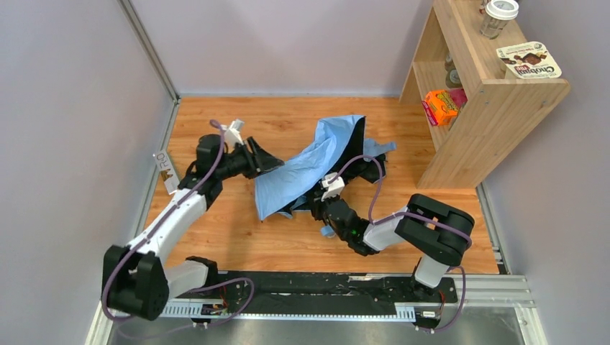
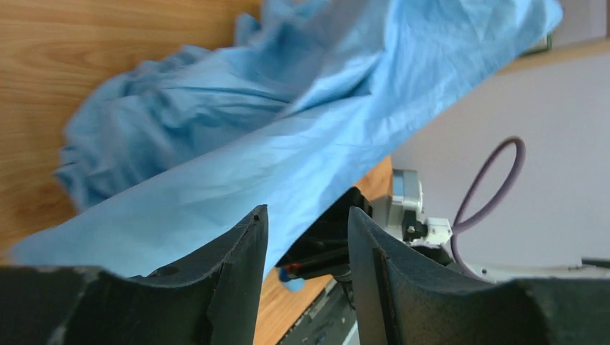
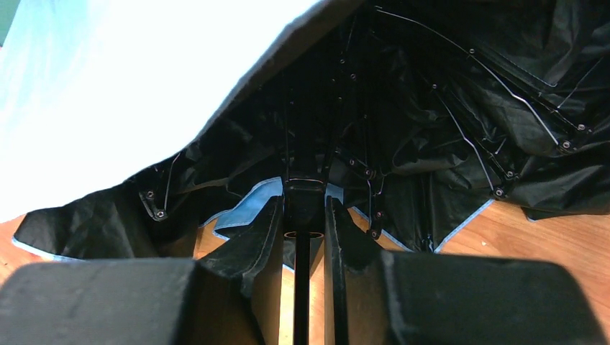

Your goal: Put away the umbrella

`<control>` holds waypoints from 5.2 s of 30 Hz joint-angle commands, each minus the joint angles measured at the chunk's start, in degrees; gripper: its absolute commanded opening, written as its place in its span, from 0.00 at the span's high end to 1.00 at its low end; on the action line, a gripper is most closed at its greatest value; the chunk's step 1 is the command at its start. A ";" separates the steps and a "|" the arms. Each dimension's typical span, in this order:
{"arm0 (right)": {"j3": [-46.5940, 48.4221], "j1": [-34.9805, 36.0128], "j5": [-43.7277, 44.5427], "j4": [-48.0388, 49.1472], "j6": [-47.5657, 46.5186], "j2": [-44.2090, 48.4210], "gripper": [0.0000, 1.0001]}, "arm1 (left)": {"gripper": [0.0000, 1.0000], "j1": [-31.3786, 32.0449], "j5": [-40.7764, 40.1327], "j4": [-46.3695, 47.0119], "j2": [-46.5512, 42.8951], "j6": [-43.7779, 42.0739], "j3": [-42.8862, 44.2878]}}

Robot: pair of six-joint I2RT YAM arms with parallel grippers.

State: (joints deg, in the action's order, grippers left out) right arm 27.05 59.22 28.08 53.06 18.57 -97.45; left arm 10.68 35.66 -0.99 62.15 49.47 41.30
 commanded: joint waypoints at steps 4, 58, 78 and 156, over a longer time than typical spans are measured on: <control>0.81 0.37 -2.59 0.84 -0.29 2.08 1.00 | 0.54 7.52 -4.62 16.28 16.22 0.10 -2.44; 10.22 -17.56 -33.96 -30.82 0.07 8.06 0.74 | 0.22 3.65 3.42 7.66 30.48 -10.80 13.63; 14.51 -3.42 -12.98 -59.29 0.07 14.06 0.37 | 0.22 6.90 1.26 14.79 36.74 -7.11 10.82; 19.51 -9.89 -31.28 -74.06 -6.08 55.29 0.08 | 1.00 12.88 3.54 51.10 -2.56 -13.88 -5.44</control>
State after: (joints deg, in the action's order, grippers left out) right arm 37.58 55.51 5.89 -21.26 15.84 -36.77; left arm 23.55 34.83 39.27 62.37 35.51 36.64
